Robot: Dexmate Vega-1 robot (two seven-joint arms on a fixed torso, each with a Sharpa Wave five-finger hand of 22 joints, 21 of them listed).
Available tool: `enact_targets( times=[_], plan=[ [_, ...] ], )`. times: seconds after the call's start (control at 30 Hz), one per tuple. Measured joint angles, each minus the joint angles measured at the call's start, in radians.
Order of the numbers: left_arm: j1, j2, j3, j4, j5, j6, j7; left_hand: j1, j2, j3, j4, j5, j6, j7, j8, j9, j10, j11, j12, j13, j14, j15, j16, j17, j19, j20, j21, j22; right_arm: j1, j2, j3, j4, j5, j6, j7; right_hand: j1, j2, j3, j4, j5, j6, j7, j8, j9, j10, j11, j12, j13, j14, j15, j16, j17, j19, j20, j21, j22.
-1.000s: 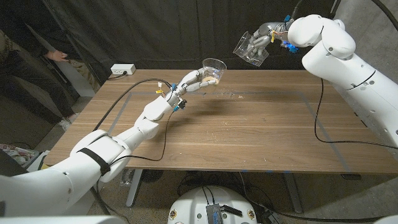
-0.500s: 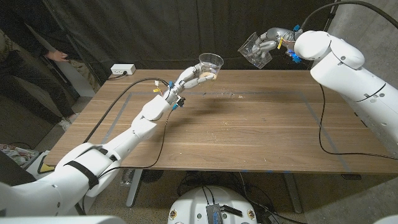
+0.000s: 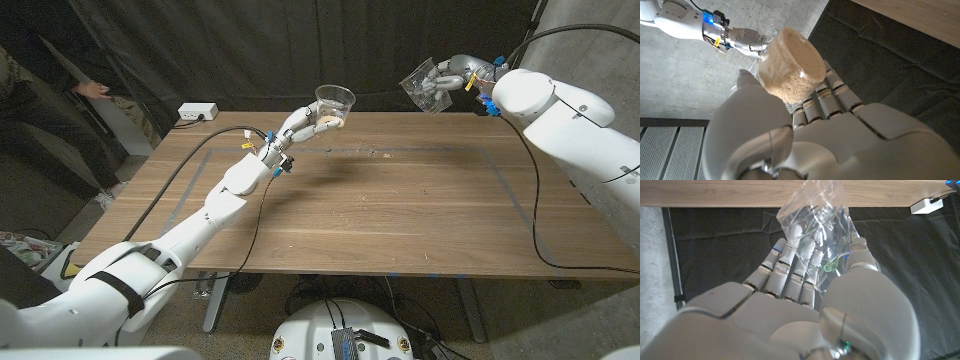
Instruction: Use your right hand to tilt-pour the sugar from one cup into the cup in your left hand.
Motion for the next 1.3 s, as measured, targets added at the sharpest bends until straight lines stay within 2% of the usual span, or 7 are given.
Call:
enact_targets(
  times=[0.03,0.1,0.23,0.57,1.3],
  plan=[
    [0.002,0.002,-0.001,-0.005,0.0,0.0,0.0,0.0,0.0,0.0,0.0,0.0,0.0,0.0,0.0,0.0,0.0,0.0,0.0,0.0,0.0,0.0,0.0,0.0,0.0,0.0,0.0,0.0,0.0,0.0,0.0,0.0,0.011,0.008,-0.012,0.0,0.0,0.0,0.0,0.0,0.0,0.0,0.0,0.0,0.0,0.0,0.0,0.0,0.002,-0.002,0.0,0.0,0.0,0.0,0.0,0.0],
    [0.006,0.008,-0.004,-0.018,0.003,0.017,0.009,0.003,0.003,0.0,0.0,0.0,0.0,0.0,0.0,0.0,0.0,0.0,0.0,0.0,-0.004,-0.004,0.0,0.0,0.0,0.0,0.0,0.0,-0.051,-0.021,0.04,0.015,0.04,0.029,-0.041,0.003,-0.003,0.0,0.0,0.0,0.0,0.0,0.0,0.001,0.0,0.0,0.0,0.003,0.005,-0.005,0.0,0.0,0.0,0.0,0.0,0.0],
    [0.013,0.018,-0.008,-0.037,0.005,0.031,0.015,0.003,0.003,0.0,0.0,0.0,0.0,0.0,0.0,0.0,-0.004,-0.001,0.0,0.0,-0.005,-0.005,0.0,0.005,0.0,0.0,0.0,0.0,-0.088,-0.034,0.068,0.029,0.079,0.059,-0.083,0.004,-0.004,0.0,0.0,0.0,0.0,0.0,0.0,0.005,0.003,-0.003,0.0,0.004,0.007,-0.003,0.0,0.001,0.0,0.0,0.0,0.0],
    [0.027,0.034,-0.019,-0.072,0.008,0.053,0.028,0.004,0.004,0.0,0.0,0.0,-0.004,-0.003,0.0,0.0,-0.008,0.0,0.0,-0.001,-0.005,-0.005,0.0,0.005,0.0,0.0,0.0,0.0,-0.129,-0.038,0.086,0.055,0.141,0.117,-0.179,0.002,-0.002,0.0,0.0,0.0,0.0,0.0,0.005,0.009,0.01,-0.006,-0.003,0.004,0.007,-0.003,0.0,0.001,0.0,0.0,0.0,0.0],
    [0.025,0.028,-0.033,-0.066,-0.039,0.068,0.02,0.009,0.009,0.0,0.0,0.0,-0.013,-0.002,0.0,0.0,-0.01,0.002,0.0,-0.005,-0.011,0.0,0.0,0.005,-0.004,0.004,0.0,0.0,-0.215,0.05,0.065,0.132,0.163,0.272,-0.374,0.0,0.0,0.0,0.0,0.0,0.0,0.0,0.008,0.015,0.032,-0.007,0.004,0.009,0.029,-0.011,0.0,0.006,0.016,-0.002,0.0,0.0]
  ],
)
